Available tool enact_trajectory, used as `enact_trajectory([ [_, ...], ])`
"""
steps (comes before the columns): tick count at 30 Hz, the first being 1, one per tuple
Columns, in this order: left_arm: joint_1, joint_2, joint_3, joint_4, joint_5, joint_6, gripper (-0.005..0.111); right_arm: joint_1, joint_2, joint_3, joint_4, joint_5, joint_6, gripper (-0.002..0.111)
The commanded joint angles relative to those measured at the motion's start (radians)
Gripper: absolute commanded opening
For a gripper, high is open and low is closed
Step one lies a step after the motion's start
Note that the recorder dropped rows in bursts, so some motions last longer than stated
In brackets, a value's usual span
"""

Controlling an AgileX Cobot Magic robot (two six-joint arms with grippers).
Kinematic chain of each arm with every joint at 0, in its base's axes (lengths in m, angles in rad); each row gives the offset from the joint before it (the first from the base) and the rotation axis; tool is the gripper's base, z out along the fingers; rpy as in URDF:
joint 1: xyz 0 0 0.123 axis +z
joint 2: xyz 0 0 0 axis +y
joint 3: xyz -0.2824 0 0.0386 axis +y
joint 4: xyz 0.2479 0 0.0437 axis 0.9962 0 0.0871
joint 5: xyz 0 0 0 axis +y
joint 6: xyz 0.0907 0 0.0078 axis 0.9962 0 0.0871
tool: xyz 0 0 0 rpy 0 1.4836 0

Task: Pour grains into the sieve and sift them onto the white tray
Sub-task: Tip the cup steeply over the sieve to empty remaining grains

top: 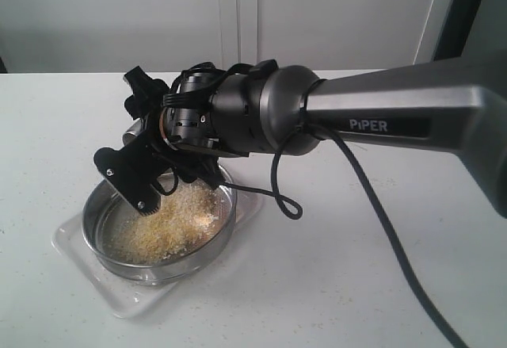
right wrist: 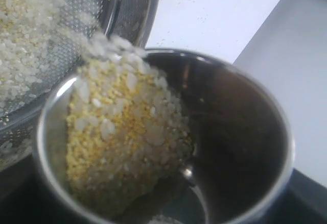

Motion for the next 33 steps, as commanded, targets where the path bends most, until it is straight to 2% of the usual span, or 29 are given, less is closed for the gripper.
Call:
enact_trajectory([
  [1, -0.005, -0.005, 0.010, -0.010, 0.017, 0.003, 0.000, 0.001, -0.006, -0.008, -0.008, -0.002, 0.014, 0.000],
  [20, -0.005, -0.005, 0.010, -0.010, 0.017, 0.003, 0.000, 0.001, -0.006, -0.008, -0.006, 0.002, 0.009, 0.000],
  [28, -0.005, -0.005, 0.010, -0.010, 0.017, 0.003, 0.000, 0.001, 0.005, -0.008, -0.007, 0.112, -0.151, 0.000],
  [33, -0.005, -0.005, 0.010, -0.010, 0.017, 0.003, 0.000, 0.001, 0.032, -0.008, -0.009, 0.113, -0.236, 0.000],
])
